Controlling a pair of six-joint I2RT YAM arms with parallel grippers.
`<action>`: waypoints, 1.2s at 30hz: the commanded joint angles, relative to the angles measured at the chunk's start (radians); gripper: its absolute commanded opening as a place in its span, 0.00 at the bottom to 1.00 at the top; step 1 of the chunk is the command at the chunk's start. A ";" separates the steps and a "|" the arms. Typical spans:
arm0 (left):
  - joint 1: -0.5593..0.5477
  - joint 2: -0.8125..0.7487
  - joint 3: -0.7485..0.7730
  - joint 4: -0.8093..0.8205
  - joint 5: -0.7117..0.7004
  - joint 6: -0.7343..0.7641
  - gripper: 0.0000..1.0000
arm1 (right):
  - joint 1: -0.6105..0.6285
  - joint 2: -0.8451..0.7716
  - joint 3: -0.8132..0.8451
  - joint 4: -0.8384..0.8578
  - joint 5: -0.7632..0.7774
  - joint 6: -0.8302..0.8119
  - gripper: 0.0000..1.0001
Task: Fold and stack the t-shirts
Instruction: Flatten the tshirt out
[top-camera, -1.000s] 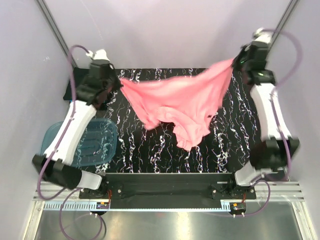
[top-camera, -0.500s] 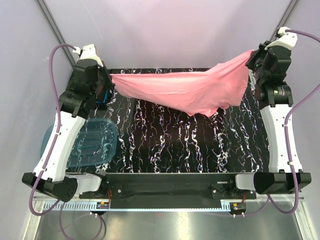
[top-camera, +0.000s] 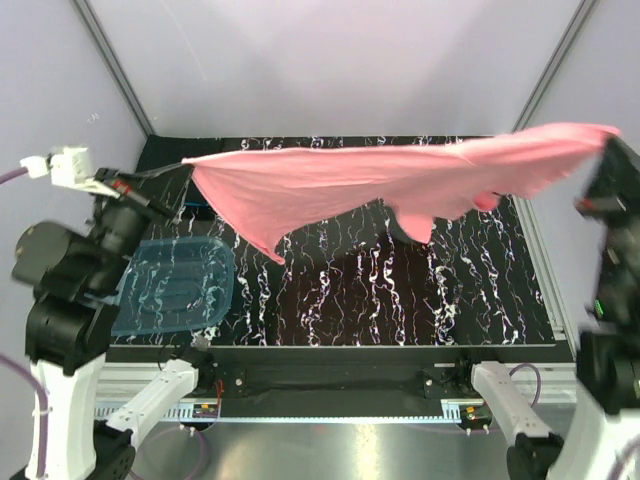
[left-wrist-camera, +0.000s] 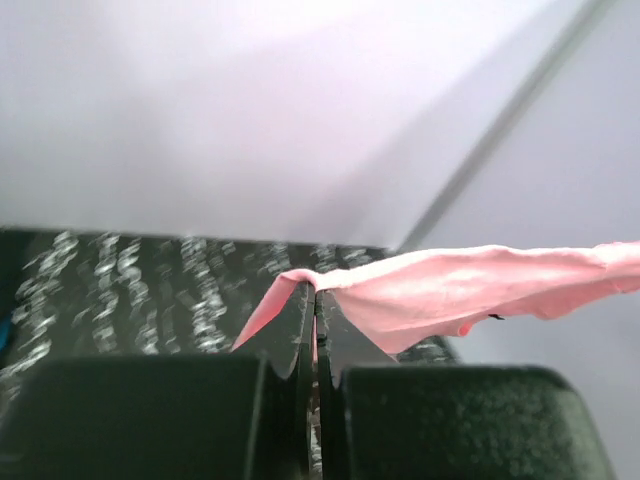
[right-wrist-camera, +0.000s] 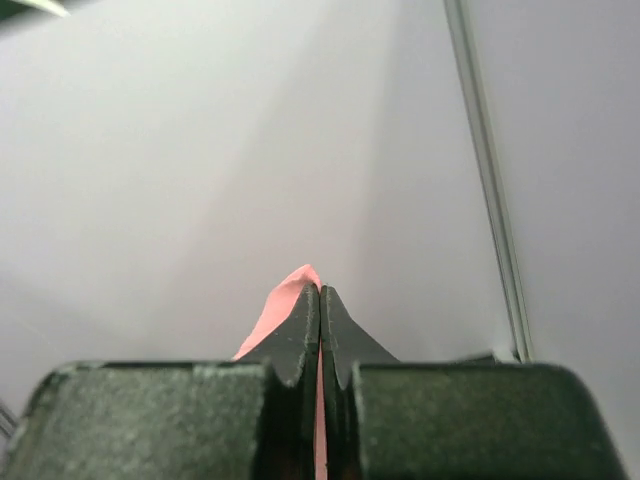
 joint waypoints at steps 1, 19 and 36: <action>-0.001 -0.056 -0.046 0.091 0.145 -0.069 0.00 | 0.000 -0.130 0.040 0.032 0.013 -0.002 0.00; -0.001 -0.079 -0.048 -0.031 0.139 -0.150 0.00 | 0.000 -0.166 0.098 -0.054 0.067 -0.098 0.00; 0.130 0.806 -0.036 0.275 0.024 -0.009 0.00 | 0.000 0.563 -0.611 0.878 -0.111 -0.160 0.00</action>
